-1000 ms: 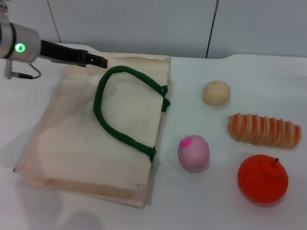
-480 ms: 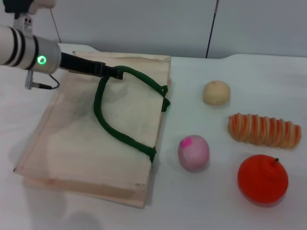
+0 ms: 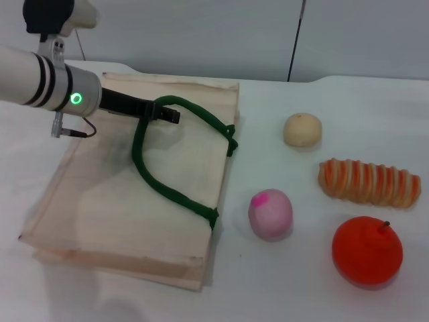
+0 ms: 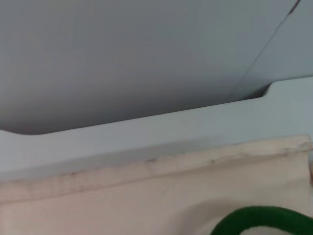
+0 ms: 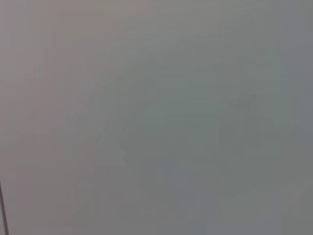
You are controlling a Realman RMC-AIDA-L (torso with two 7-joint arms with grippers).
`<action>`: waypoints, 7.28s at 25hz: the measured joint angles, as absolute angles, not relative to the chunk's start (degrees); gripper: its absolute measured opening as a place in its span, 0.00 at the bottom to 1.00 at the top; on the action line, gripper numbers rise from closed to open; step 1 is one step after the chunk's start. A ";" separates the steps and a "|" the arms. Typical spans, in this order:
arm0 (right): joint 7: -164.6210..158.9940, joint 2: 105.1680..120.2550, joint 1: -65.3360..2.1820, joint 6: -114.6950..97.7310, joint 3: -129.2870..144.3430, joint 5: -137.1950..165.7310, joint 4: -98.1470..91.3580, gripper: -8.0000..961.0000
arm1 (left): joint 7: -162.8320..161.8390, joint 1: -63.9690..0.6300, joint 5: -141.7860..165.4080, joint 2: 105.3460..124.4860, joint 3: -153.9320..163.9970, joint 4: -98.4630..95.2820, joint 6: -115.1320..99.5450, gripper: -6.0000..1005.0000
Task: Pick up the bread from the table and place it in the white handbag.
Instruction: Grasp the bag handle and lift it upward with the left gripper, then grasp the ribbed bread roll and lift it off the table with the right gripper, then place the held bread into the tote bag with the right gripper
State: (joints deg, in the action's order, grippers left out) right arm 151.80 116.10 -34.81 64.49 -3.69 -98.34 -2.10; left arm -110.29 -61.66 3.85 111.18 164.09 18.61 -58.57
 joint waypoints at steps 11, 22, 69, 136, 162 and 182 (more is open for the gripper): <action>152.11 116.10 -34.37 64.42 -3.69 -98.27 -2.24 0.92 | -109.92 -60.99 2.91 111.40 164.09 18.54 -58.31 0.51; 151.98 116.14 -34.27 64.42 -3.69 -98.21 -2.33 0.92 | -93.69 -57.90 -17.08 110.98 164.09 18.96 -72.11 0.12; 110.08 115.68 -44.92 77.16 17.98 -33.52 -31.67 0.93 | -92.15 -51.07 -34.73 104.00 164.09 20.75 -102.20 0.12; 117.64 115.85 -54.18 82.60 31.00 -41.29 -22.45 0.58 | -92.16 -52.35 -34.75 104.38 164.09 20.74 -101.87 0.12; 116.92 116.88 -64.89 62.75 31.88 -54.13 -4.75 0.39 | -92.79 -54.14 -33.42 105.02 164.09 20.30 -100.98 0.12; 114.38 116.72 -65.47 64.28 30.04 -54.49 -1.10 0.33 | -92.81 -54.35 -33.67 104.94 164.09 20.30 -100.99 0.11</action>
State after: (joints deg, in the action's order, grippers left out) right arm 114.38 116.72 -65.47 64.28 30.04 -54.48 -1.10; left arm -92.81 -54.35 -33.67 104.94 164.09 20.30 -100.99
